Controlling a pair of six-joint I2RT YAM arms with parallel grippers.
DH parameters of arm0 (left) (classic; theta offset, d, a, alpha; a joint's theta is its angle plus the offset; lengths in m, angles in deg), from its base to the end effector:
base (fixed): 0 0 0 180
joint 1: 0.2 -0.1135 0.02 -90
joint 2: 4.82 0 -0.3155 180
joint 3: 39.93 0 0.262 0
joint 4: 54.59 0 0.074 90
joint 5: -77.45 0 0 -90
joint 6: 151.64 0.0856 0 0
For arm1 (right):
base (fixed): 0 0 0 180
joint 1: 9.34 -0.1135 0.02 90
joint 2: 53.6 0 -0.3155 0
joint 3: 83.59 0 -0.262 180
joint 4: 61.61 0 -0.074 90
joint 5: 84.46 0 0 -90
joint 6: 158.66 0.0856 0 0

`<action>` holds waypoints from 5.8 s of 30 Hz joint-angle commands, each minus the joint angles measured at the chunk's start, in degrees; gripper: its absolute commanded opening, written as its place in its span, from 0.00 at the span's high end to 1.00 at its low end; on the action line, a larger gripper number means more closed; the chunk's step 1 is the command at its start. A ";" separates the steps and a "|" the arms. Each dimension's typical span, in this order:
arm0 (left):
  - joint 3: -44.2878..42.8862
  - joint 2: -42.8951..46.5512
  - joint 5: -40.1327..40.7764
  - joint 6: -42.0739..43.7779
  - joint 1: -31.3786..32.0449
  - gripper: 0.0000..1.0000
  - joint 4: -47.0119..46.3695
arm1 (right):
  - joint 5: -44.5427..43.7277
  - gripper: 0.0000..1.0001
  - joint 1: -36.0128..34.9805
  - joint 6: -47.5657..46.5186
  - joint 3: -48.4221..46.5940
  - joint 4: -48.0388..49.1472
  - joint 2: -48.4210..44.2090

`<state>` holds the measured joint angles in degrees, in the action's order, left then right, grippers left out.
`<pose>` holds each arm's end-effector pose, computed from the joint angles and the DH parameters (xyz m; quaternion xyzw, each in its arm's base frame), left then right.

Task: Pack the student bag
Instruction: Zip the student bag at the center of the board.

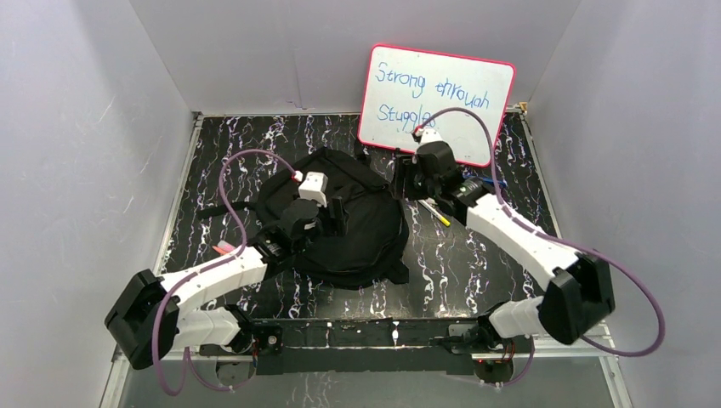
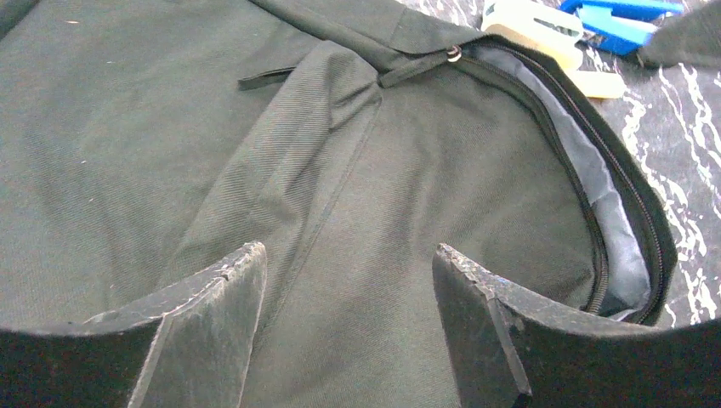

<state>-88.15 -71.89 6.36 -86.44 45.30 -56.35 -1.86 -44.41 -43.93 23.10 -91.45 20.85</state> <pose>0.2253 -0.1897 0.2739 0.0465 0.7980 -0.2294 0.5553 0.2794 0.1827 0.3305 -0.0466 0.8678 0.1963 0.4541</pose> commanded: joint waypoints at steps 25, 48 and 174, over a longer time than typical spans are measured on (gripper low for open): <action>-18.75 -33.12 -40.53 34.90 -9.90 0.41 -17.89 | 13.35 0.39 12.99 -2.05 -5.79 0.61 15.82; -28.85 -43.52 -38.70 36.25 -9.90 0.92 -12.33 | 18.33 0.39 13.00 -0.46 0.21 2.47 11.85; -12.78 -13.62 -38.70 34.79 1.43 1.00 9.16 | 34.33 0.27 9.92 10.83 -1.39 12.04 20.90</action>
<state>-100.46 -87.54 -31.86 -52.58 45.80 -48.68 28.02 -32.58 -33.62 25.61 -82.29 40.37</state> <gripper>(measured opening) 0.012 0.739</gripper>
